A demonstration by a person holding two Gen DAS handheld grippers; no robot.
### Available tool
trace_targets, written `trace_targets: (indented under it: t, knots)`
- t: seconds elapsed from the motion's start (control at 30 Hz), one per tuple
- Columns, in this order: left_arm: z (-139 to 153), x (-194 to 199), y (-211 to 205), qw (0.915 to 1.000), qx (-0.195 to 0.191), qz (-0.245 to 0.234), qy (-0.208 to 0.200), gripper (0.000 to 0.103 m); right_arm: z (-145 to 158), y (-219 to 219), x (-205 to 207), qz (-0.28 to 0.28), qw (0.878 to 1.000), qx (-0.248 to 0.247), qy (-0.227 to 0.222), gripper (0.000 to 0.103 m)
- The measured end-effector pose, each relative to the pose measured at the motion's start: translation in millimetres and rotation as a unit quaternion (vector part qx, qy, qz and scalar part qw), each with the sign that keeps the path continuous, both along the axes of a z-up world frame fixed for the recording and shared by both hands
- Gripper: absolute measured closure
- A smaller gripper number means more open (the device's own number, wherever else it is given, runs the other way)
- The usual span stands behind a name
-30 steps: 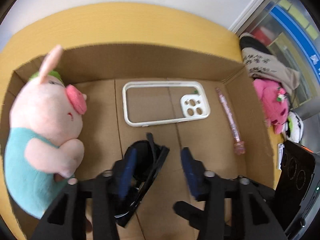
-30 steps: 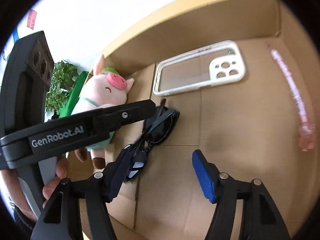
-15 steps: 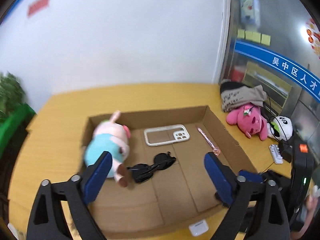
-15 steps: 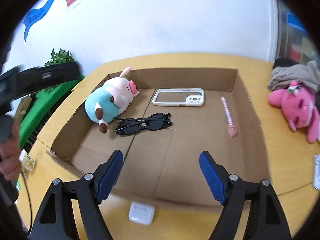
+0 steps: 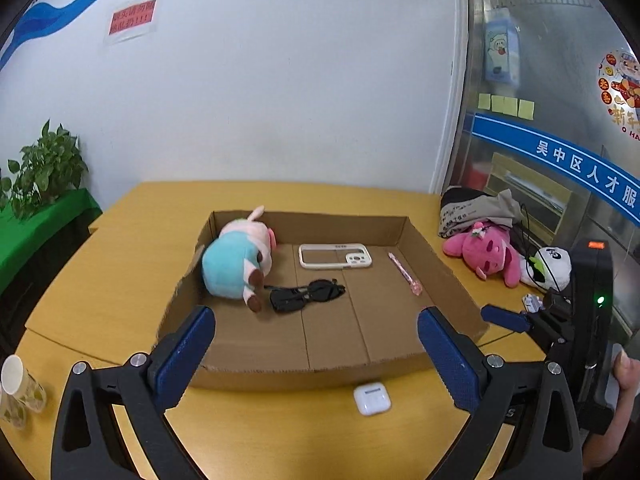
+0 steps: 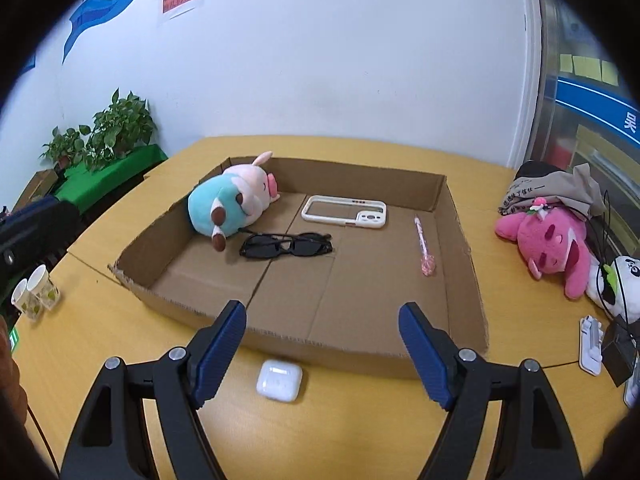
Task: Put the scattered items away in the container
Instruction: 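Pull the right gripper back and move toward the white earbud case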
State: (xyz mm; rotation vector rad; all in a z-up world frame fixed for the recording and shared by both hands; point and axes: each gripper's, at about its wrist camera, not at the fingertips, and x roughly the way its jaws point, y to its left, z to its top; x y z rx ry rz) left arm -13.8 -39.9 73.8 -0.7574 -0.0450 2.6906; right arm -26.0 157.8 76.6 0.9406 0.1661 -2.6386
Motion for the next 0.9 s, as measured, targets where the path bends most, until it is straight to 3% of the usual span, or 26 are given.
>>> trace_targets:
  t: [0.5, 0.9]
  knots:
    - [-16, -3, 23, 0.9997, -0.011, -0.011, -0.021, 0.0, -6, 23, 2, -0.012, 1.0, -0.011, -0.004, 0.024]
    - [-34, -16, 23, 0.998, -0.004, -0.016, -0.06, 0.0, -21, 20, -7, -0.01, 1.0, -0.01, -0.023, 0.024]
